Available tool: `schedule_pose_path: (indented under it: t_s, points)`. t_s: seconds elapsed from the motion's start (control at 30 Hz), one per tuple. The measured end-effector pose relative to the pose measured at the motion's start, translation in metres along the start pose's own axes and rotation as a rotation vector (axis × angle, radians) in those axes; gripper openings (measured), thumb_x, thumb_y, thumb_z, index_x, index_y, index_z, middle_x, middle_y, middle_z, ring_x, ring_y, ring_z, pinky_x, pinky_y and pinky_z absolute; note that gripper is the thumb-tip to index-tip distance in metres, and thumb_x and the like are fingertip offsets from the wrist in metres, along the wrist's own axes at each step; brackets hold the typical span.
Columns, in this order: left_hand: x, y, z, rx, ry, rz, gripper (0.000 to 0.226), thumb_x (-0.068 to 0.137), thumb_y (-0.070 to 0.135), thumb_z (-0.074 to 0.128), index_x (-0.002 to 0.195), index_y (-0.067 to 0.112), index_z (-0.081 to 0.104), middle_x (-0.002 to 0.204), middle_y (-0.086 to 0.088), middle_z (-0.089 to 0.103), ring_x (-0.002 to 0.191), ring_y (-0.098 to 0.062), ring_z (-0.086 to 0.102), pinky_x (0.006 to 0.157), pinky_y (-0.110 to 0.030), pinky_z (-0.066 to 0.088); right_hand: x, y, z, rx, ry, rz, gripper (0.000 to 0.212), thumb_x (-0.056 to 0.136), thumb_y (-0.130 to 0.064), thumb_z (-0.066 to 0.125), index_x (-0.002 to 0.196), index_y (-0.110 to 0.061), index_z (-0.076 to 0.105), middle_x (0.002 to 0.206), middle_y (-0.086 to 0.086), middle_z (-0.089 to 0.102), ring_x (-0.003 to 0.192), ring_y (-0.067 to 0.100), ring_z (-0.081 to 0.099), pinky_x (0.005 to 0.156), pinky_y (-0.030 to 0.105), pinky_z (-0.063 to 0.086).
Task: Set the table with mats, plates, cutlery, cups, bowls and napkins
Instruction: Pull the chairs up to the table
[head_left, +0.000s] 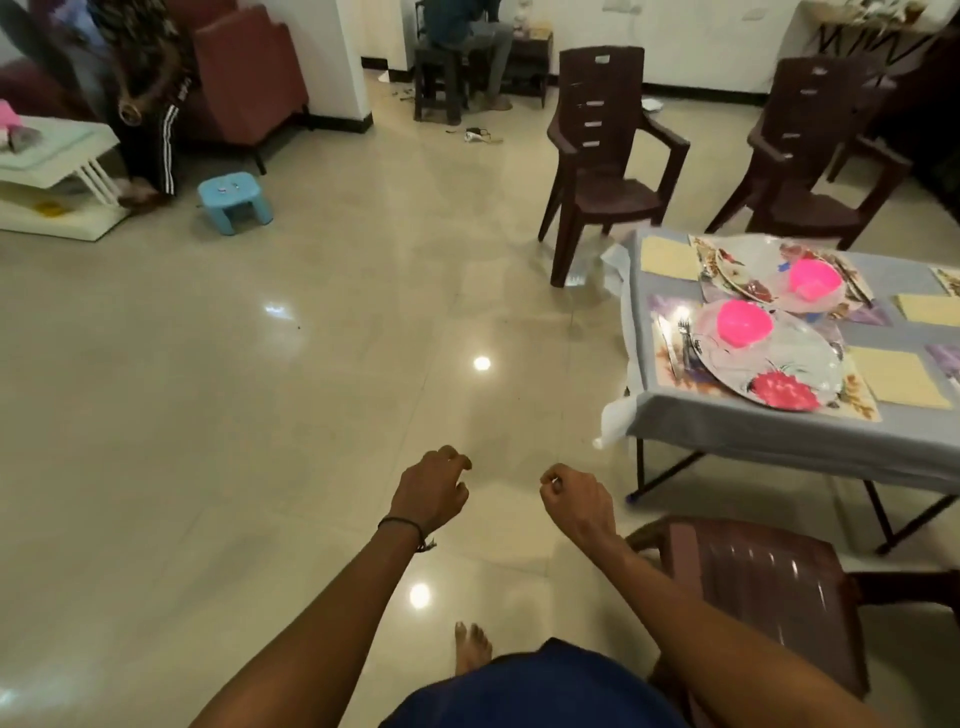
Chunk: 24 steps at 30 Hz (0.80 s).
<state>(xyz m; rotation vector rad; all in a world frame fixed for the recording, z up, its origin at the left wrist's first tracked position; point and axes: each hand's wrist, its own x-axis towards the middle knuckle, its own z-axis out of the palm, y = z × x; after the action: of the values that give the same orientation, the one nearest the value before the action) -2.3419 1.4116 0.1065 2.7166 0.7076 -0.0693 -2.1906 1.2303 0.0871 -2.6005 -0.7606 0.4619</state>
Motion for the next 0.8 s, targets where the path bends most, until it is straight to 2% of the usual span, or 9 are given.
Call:
schedule_pose_path:
  t_s: [0.13,0.2,0.27,0.37,0.53,0.67,0.8]
  points:
    - [0.076,-0.036,-0.034,0.027,0.021,-0.038,0.046,0.084,0.025,0.057,0.13,0.021,0.053,0.129,-0.002,0.05,0.107,-0.025,0.055,0.073,-0.035,0.047,0.078,-0.042,-0.004,0.079,0.05,-0.035,0.03,0.084,-0.022,0.056,0.113,-0.026,0.063,0.108,-0.005,0.068,0.096,0.018,0.065,0.078,0.031,0.05]
    - [0.108,-0.051,-0.04,0.066,-0.005,-0.023,0.052,0.085,0.027,0.057,0.135,0.021,0.048,0.133,-0.003,0.048,0.108,-0.026,0.054,0.076,-0.036,0.046,0.107,-0.054,0.0,0.115,0.053,-0.069,0.039,0.085,-0.023,0.059,0.124,-0.024,0.056,0.122,-0.003,0.059,0.107,0.018,0.059,0.082,0.034,0.051]
    - [0.149,-0.068,-0.048,0.088,-0.004,-0.012,0.059,0.087,0.033,0.055,0.143,0.021,0.04,0.143,-0.004,0.042,0.118,-0.026,0.05,0.085,-0.038,0.045,0.144,-0.066,0.001,0.12,0.069,-0.071,0.048,0.086,-0.025,0.06,0.132,-0.021,0.05,0.131,-0.001,0.052,0.117,0.02,0.053,0.085,0.036,0.05]
    - [0.214,-0.096,-0.055,0.066,-0.002,-0.008,0.069,0.09,0.041,0.054,0.15,0.019,0.03,0.153,-0.007,0.034,0.133,-0.027,0.041,0.096,-0.04,0.041,0.203,-0.083,0.003,0.121,0.092,-0.068,0.055,0.086,-0.028,0.061,0.138,-0.019,0.045,0.136,0.0,0.048,0.12,0.021,0.048,0.087,0.035,0.05]
    - [0.345,-0.148,-0.081,0.071,-0.004,0.033,0.076,0.09,0.046,0.052,0.154,0.02,0.02,0.154,-0.006,0.03,0.133,-0.026,0.041,0.097,-0.04,0.041,0.32,-0.114,0.008,0.093,0.106,-0.021,0.057,0.086,-0.028,0.062,0.139,-0.019,0.044,0.137,0.004,0.045,0.118,0.023,0.049,0.09,0.035,0.049]
    - [0.444,-0.18,-0.116,0.089,-0.044,0.077,0.072,0.089,0.043,0.054,0.15,0.016,0.028,0.148,-0.009,0.037,0.126,-0.03,0.047,0.09,-0.041,0.044,0.407,-0.149,-0.002,0.091,0.124,0.077,0.054,0.087,-0.029,0.063,0.137,-0.018,0.045,0.137,0.005,0.043,0.117,0.024,0.049,0.091,0.035,0.048]
    - [0.552,-0.2,-0.151,0.135,-0.081,0.169,0.065,0.089,0.041,0.056,0.144,0.014,0.038,0.143,-0.01,0.043,0.119,-0.032,0.05,0.085,-0.041,0.046,0.5,-0.181,-0.021,0.136,0.204,0.098,0.054,0.087,-0.03,0.064,0.136,-0.018,0.046,0.136,0.005,0.045,0.118,0.024,0.05,0.091,0.036,0.048]
